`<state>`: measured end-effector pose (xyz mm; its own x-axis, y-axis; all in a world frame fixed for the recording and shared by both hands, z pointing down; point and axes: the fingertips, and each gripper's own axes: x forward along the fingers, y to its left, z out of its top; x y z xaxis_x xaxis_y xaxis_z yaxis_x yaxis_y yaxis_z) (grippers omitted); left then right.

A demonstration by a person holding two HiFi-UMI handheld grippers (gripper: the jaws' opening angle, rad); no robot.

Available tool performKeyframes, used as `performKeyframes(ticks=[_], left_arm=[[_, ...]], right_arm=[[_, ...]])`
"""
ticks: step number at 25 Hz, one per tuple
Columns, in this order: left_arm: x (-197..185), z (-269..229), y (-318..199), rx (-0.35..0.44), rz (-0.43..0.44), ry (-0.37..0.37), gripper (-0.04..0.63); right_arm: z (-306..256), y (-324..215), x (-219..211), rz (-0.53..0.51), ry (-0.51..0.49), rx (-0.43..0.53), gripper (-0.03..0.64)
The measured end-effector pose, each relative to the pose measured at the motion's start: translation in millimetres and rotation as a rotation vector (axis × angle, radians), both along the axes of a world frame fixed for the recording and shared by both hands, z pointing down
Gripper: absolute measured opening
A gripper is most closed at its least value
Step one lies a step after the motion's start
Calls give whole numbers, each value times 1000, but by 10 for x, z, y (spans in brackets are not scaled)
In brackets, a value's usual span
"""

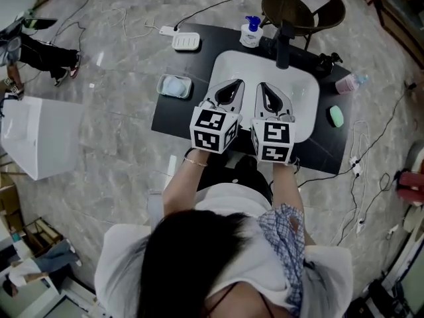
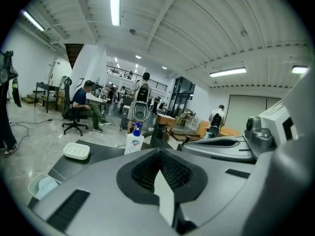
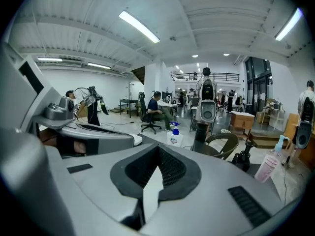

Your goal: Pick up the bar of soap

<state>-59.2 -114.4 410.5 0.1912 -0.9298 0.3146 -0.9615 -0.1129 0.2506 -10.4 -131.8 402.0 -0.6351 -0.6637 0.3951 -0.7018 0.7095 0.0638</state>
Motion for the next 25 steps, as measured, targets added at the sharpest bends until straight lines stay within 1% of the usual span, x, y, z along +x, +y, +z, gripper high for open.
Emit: performKeyframes(ticks=[2, 6, 12, 15, 20, 25], left_arm=[[-17, 16, 25, 2, -2, -6, 9], [-126, 47, 57, 9, -42, 40, 11], [-433, 127, 162, 3, -109, 45, 11], [-680, 186, 273, -8, -160, 42, 11], [-1229, 308, 548, -44, -270, -1, 11], [-1822, 419, 848, -65, -393, 15, 11]], right_arm=[[30, 37, -59, -23, 6, -15, 14], [40, 95, -197, -61, 7, -26, 14], [137, 212, -552, -145, 27, -39, 14], [223, 317, -819, -208, 42, -64, 14], [363, 554, -1413, -339, 39, -151, 14], [562, 727, -1919, -427, 96, -177, 15]])
